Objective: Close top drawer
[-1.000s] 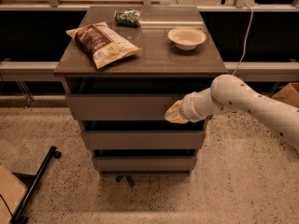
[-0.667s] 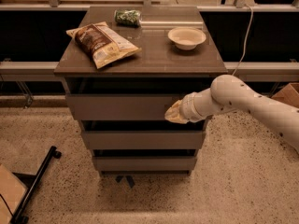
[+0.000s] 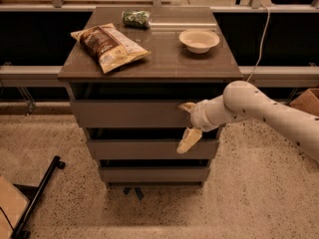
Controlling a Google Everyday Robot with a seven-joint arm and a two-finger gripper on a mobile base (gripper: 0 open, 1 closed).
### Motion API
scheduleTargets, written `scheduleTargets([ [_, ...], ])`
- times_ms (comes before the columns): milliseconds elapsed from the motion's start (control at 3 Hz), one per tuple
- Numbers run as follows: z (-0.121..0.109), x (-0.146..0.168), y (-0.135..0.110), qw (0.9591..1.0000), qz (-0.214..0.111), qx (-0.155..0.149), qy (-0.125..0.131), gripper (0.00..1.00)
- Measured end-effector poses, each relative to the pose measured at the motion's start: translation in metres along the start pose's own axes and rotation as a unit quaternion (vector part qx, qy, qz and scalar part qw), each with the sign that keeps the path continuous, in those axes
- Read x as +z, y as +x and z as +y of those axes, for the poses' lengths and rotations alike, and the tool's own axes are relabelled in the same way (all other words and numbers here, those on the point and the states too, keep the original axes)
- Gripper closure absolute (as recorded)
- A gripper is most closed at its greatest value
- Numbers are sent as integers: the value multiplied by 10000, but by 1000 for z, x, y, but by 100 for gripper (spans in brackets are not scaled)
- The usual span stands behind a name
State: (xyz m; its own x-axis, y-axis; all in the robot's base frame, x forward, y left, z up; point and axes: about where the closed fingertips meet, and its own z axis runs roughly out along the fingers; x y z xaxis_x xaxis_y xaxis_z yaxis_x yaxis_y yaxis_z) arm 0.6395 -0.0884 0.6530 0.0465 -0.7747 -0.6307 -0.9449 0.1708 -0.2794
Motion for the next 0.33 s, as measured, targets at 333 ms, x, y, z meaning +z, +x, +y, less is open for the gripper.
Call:
scheduleTargets([
  [333, 1, 0, 0, 10000, 0, 0, 0, 0],
])
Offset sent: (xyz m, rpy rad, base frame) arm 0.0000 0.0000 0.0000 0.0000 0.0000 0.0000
